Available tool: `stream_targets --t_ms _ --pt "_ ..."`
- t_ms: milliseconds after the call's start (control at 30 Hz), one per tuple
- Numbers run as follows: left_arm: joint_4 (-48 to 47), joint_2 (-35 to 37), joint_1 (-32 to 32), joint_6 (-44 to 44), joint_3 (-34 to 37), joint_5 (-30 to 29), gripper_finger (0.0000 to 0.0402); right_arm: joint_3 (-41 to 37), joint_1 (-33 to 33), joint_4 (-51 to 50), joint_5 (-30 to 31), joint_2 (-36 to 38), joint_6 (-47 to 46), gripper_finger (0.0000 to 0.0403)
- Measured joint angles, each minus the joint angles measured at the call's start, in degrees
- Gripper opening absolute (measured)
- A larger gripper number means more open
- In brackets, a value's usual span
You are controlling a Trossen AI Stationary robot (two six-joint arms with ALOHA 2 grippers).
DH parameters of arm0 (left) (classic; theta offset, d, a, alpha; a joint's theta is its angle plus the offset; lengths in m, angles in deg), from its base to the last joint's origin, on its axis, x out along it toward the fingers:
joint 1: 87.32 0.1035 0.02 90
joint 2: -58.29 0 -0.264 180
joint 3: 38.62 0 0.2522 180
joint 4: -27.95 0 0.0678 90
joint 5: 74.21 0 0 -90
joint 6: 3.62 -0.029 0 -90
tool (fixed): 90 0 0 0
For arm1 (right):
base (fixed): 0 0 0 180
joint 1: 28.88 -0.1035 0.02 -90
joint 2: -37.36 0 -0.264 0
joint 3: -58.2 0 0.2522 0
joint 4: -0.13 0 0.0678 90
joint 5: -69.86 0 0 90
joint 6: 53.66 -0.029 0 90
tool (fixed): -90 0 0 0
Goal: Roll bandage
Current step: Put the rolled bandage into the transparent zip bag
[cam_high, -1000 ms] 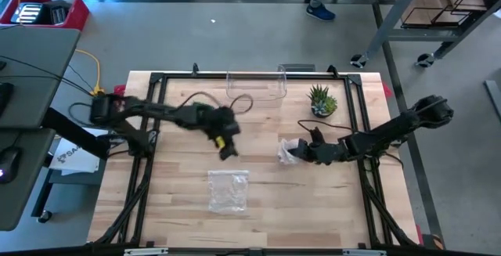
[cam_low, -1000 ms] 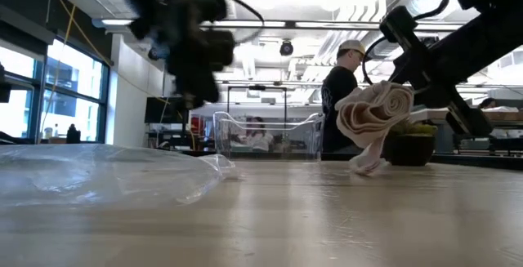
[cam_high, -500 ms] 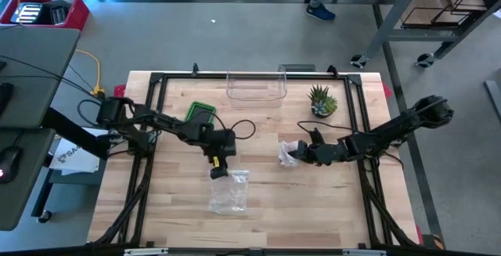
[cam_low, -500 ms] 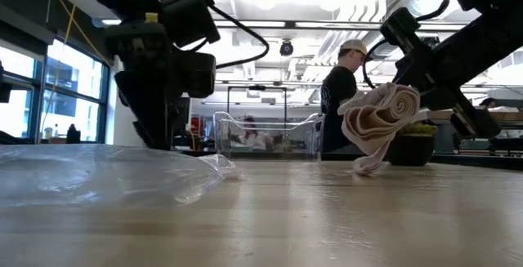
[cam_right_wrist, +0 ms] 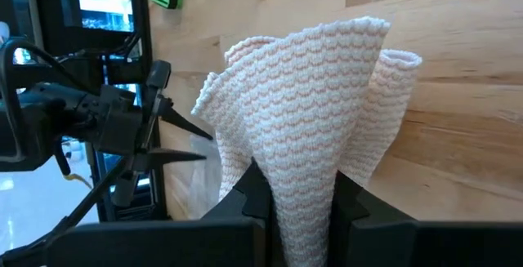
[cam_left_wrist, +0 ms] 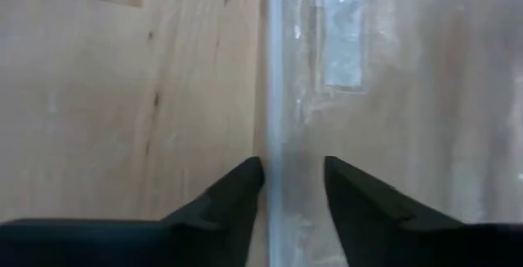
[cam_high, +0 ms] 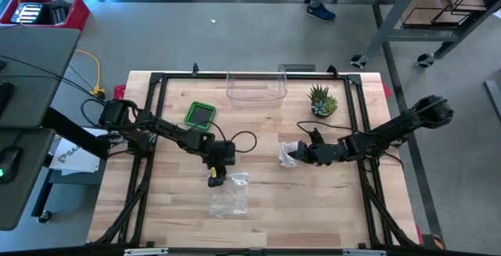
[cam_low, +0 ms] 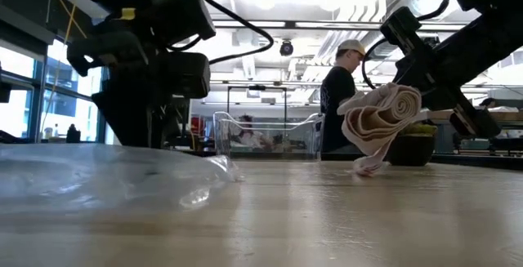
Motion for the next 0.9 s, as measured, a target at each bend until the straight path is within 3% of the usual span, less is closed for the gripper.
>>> stream_targets --t_ms 200,300,433,600,700,800,900 --pt "-1.11 -0.03 -1.04 1.62 -0.08 -3.73 0.0019 0.00 0.00 0.00 -0.14 0.00 0.00 0.0036" --pt "-5.50 0.88 -1.04 2.32 -1.72 -5.22 0.0009 0.00 -0.01 0.06 -0.12 0.00 -0.02 0.0036" --pt "-11.18 4.31 -1.01 -4.56 -5.77 -9.51 0.0002 0.00 0.00 2.29 -0.12 0.00 0.20 0.0036" --pt "-21.55 8.53 -1.08 -25.07 -13.69 -20.90 0.0001 0.06 0.10 12.23 1.70 0.31 4.19 0.0036" --pt "-22.44 9.40 -0.90 -41.47 -18.40 -28.03 0.0001 0.10 0.75 19.70 2.76 0.28 7.09 0.0036" --pt "-19.67 9.15 -0.34 -56.29 -20.71 -30.33 0.0001 2.07 2.27 24.47 3.14 0.31 11.90 0.0036" --pt "-16.54 8.94 0.59 -64.50 -22.41 -30.71 0.0000 5.73 4.14 24.89 2.25 0.31 17.70 0.0036"
